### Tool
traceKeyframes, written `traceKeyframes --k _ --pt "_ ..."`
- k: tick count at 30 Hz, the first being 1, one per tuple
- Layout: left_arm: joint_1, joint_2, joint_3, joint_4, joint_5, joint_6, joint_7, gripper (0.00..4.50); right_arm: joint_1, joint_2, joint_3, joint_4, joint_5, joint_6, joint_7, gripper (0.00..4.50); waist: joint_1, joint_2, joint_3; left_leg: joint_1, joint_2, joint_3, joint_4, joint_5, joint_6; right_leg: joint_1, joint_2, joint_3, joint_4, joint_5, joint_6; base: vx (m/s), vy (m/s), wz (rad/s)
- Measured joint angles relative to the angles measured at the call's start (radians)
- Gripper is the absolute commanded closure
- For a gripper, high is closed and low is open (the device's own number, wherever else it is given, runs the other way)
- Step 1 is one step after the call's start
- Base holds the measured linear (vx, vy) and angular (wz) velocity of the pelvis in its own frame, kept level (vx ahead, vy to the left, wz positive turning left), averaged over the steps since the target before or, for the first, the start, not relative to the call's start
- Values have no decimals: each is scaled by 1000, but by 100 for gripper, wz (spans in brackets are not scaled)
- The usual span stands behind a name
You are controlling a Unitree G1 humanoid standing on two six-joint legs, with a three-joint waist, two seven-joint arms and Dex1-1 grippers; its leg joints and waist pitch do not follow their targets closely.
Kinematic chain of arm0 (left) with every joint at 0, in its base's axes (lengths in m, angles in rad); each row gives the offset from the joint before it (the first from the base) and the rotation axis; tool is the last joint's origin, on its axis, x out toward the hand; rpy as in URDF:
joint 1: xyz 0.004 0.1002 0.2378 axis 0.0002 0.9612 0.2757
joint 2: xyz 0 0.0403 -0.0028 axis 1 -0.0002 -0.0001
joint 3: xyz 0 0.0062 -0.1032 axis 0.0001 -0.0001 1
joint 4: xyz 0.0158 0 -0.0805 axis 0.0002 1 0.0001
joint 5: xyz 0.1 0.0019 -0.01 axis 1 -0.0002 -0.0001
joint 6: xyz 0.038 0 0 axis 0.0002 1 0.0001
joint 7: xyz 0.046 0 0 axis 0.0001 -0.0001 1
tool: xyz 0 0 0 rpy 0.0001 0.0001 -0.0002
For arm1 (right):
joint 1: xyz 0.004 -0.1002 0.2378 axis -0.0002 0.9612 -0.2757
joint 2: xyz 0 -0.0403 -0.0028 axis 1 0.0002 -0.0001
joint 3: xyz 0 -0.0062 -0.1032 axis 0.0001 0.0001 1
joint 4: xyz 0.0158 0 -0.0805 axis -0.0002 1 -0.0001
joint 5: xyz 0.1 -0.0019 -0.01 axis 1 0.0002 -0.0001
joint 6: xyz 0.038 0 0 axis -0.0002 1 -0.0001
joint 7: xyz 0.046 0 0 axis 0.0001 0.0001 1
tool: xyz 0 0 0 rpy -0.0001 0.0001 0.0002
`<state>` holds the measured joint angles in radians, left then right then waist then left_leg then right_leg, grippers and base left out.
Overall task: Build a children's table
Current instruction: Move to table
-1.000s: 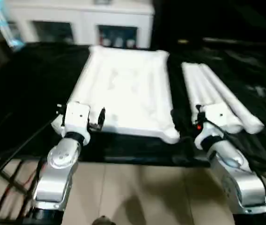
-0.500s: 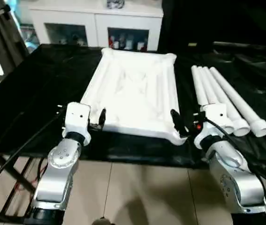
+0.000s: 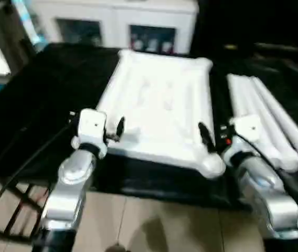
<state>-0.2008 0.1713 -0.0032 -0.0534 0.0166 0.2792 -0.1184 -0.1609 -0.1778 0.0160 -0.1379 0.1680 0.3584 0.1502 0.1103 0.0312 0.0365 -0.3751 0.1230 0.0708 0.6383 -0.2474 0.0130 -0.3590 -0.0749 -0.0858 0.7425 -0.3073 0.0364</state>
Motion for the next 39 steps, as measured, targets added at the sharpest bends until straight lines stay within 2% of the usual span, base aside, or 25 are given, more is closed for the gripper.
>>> traceKeyframes --k 1,2,3,4,5,6,7,8,9,10,11,15,19,23,24,25,26,27,28,29,32,39 --pt "-2 -1 2 -2 0 0 0 0 3 -6 -4 0 0 0 0 4 0 -7 0 5 -6 8 0 -2 -1 -29 -2 18 0 4 7 0 0 0" --pt "-2 -2 1 -3 0 0 0 0 4 -11 -10 0 -1 0 0 4 0 -25 1 11 -20 25 1 -5 -5 -45 -9 45 -60 20 6 -12 -65 -1" --pt "-2 -4 0 -2 0 0 -1 0 9 -18 -12 0 -1 0 0 4 0 -38 6 15 -28 33 4 -9 -10 -46 -18 59 -68 65 -2 -12 -65 -1" --pt "-1 -21 -8 -1 0 0 -1 0 24 -25 -19 2 -1 1 1 4 10 -39 9 23 -24 43 5 -15 3 -37 -17 64 -67 54 -11 -27 -106 5" --pt "-1 -32 -34 -1 -1 0 -7 0 33 -30 -29 3 -3 2 0 4 21 -39 10 28 -22 42 8 -28 25 -29 -14 65 -72 55 -15 -19 -98 5" --pt "-3 -34 -46 -2 -1 0 -8 0 33 -30 -33 3 -4 2 0 4 24 -33 9 28 -18 39 10 -27 24 -23 -9 65 -76 55 -17 -19 -98 5" --pt "-4 -34 -49 -5 -1 -1 -8 0 33 -29 -39 1 -4 2 1 4 29 -25 7 27 -13 38 5 -21 12 -18 -3 63 -77 56 -18 0 0 0" --pt "-4 -27 -45 -7 -1 -1 -8 0 33 -26 -41 1 -5 2 1 4 31 -12 1 28 0 37 2 1 -34 -14 3 55 -81 58 -20 0 0 0" --pt "-6 -20 -39 -7 -1 -1 -8 0 33 -21 -41 1 -5 2 1 4 31 -9 -1 27 1 40 0 4 -46 -13 2 53 -84 60 -20 0 0 0" --pt "-5 -18 -34 -7 -1 -1 -8 0 33 -19 -34 1 -6 2 3 4 30 -11 0 27 5 45 -2 6 -49 -15 2 52 -90 69 -28 0 0 0" --pt "-3 -16 -33 -7 0 -1 -8 0 33 -16 -25 1 -7 2 4 4 31 -13 1 22 8 49 -2 7 -50 -16 1 49 -98 77 -28 0 0 0" --pt "1 -6 -32 -7 0 -2 -11 0 32 -12 -12 1 -7 2 9 4 36 -14 1 3 8 51 10 11 -50 -25 -3 48 -100 84 -22 0 0 0" --pt "2 -5 -33 -7 0 -2 -23 0 32 -13 -13 0 -8 2 11 4 29 -15 1 5 9 51 7 8 -54 -24 -3 48 -104 91 -24 0 0 0" --pt "2 -5 -33 -7 -3 -2 -29 0 32 -13 -18 0 -7 2 15 4 26 -16 3 12 13 58 -3 12 -61 -26 -2 49 -105 90 -20 0 0 0" --pt "3 -5 -33 -7 -4 -2 -29 0 31 -12 -18 0 -5 2 16 4 27 -18 3 19 26 80 -6 15 -65 -28 9 63 -105 91 -19 0 0 0" --pt "4 -4 -32 -6 -5 -2 -29 0 30 -10 -17 0 -3 2 21 4 29 -17 4 24 34 92 -6 16 -68 -33 20 78 -105 92 -18 -27 -34 -22" --pt "4 -4 -32 -7 -6 -2 -29 0 30 -10 -14 -1 -3 2 23 4 30 -18 4 29 44 109 -6 16 -70 -43 35 99 -105 94 -18 -23 -21 -45" --pt "4 -5 -33 -7 -7 -2 -30 0 30 -9 -14 -1 -3 2 23 4 28 -18 4 31 49 118 -6 14 -73 -48 42 108 -106 95 -17 -23 -21 -45" --pt "4 -5 -33 -8 -10 -2 -30 0 31 -9 -15 -1 -3 2 23 4 28 -21 5 22 46 111 -8 14 -72 -43 39 107 -107 103 -19 -6 -4 -43" --pt "4 -10 -35 -8 -14 -2 -32 0 35 -10 -18 -1 -4 3 22 4 13 -25 5 18 43 103 -8 14 -72 -46 35 98 -109 108 -19 12 -3 -18" --pt "4 -16 -36 -8 -21 -2 -35 0 35 -11 -19 -1 -8 3 22 4 -5 -25 5 13 43 98 -10 14 -73 -48 35 92 -112 114 -29 4 -1 -6" --pt "4 -14 -33 -9 -21 -1 -39 0 33 -25 0 -1 -26 1 34 4 3 -27 6 8 44 96 -11 15 -73 -51 31 83 -117 113 -30 0 0 0"
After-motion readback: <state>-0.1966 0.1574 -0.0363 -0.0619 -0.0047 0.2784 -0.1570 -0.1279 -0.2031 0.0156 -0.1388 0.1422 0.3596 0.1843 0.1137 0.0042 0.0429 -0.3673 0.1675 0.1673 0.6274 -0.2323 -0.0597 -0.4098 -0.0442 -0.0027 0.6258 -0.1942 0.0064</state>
